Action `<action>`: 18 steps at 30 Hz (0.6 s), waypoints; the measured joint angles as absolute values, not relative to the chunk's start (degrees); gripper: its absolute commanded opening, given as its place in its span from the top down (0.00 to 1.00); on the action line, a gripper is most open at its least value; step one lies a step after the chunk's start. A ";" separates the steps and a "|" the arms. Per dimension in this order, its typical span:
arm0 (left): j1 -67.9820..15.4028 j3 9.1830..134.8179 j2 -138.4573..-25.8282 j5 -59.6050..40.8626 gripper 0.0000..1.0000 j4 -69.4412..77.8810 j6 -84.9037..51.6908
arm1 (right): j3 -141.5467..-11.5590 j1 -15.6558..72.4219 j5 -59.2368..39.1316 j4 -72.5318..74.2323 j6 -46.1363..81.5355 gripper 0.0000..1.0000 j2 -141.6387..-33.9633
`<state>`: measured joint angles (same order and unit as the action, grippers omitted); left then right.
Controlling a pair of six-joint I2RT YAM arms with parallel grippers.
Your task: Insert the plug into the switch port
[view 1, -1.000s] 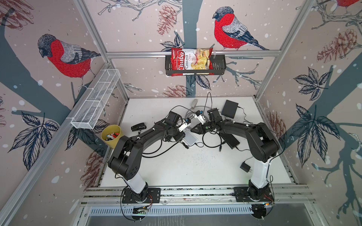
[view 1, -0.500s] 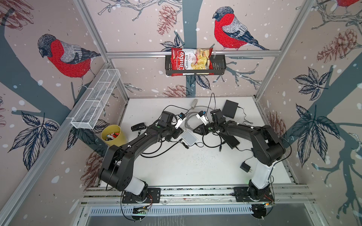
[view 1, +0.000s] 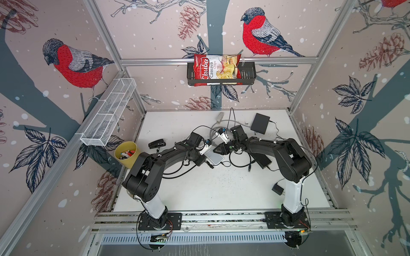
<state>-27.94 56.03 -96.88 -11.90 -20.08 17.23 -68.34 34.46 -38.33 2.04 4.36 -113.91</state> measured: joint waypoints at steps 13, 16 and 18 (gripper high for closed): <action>-28.36 56.58 -100.14 -11.42 0.82 -19.53 18.11 | -68.79 34.72 -36.56 1.61 4.16 0.59 -116.64; -28.36 56.60 -100.22 -11.42 0.85 -18.87 18.26 | -69.45 34.89 -36.60 1.34 3.99 0.60 -117.45; -28.42 56.60 -100.25 -11.40 0.89 -18.74 18.28 | -69.97 35.09 -36.56 1.28 3.07 0.61 -117.95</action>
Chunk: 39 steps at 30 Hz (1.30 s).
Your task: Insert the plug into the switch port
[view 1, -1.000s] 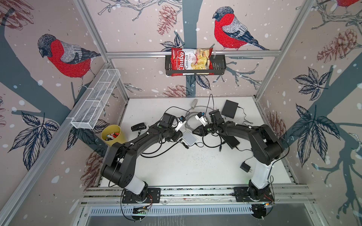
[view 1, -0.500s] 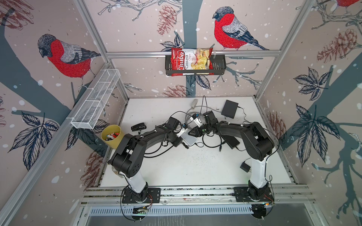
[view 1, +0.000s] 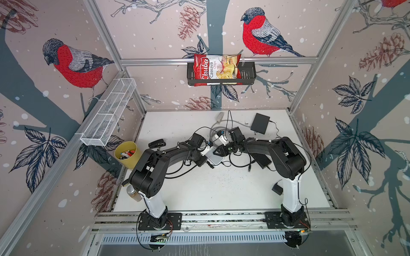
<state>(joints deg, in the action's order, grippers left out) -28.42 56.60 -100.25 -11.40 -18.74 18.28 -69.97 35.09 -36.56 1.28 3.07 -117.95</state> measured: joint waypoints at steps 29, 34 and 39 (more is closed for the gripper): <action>-28.71 58.63 -100.14 -9.19 0.53 -19.73 21.41 | -69.10 32.45 -40.07 -0.78 -0.32 0.47 -114.45; -27.05 58.63 -96.14 -10.83 0.30 -20.56 22.61 | -68.84 31.22 -39.51 -2.57 -1.56 0.01 -112.60; -25.67 57.10 -89.89 -13.98 0.02 -19.55 22.31 | -65.78 29.98 -37.95 -5.13 -2.87 0.01 -107.44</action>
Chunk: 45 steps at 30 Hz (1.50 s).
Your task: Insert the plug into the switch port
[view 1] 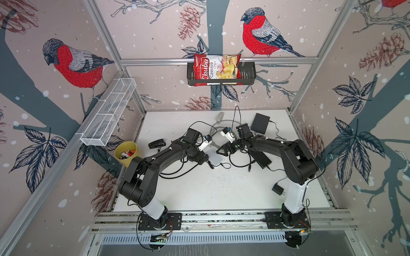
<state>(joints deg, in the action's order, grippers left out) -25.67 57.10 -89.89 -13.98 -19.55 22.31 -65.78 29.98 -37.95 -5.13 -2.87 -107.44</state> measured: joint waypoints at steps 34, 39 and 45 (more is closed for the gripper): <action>-5.37 10.83 -86.61 10.92 0.03 67.77 1.61 | -14.55 9.93 20.88 53.15 4.16 0.00 -79.40; -4.93 12.78 -88.27 11.79 0.03 70.30 1.80 | -11.11 8.29 23.73 63.92 2.74 0.00 -83.09; -4.49 12.95 -89.47 12.60 0.03 72.47 1.30 | -11.27 2.46 21.06 68.71 4.95 0.01 -86.56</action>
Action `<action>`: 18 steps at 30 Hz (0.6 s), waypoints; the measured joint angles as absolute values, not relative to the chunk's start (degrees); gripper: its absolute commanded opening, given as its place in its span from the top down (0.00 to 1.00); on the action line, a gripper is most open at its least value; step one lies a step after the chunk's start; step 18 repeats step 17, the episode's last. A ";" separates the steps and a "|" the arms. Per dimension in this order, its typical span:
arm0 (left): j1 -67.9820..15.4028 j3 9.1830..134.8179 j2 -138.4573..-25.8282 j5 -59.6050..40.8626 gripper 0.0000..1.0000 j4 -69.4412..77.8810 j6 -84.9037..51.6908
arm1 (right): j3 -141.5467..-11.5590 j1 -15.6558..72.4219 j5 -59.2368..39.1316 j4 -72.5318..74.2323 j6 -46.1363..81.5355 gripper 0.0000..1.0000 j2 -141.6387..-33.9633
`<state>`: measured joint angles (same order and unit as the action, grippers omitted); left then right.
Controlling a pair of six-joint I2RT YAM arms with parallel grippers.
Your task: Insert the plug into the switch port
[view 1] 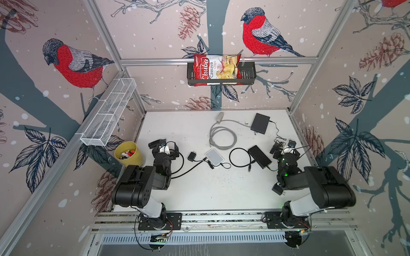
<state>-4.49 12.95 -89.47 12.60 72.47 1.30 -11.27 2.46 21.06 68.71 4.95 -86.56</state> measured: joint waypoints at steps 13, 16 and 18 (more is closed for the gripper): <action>-4.49 12.95 -89.47 13.74 0.03 72.93 0.93 | -12.23 3.81 21.65 70.85 6.22 0.01 -86.41; -4.49 12.95 -89.47 13.76 0.03 72.93 0.93 | -12.53 3.46 21.61 70.19 6.24 0.01 -86.39; -4.49 12.95 -89.47 13.76 0.03 72.93 0.93 | -12.53 3.36 21.61 70.02 6.26 0.01 -86.39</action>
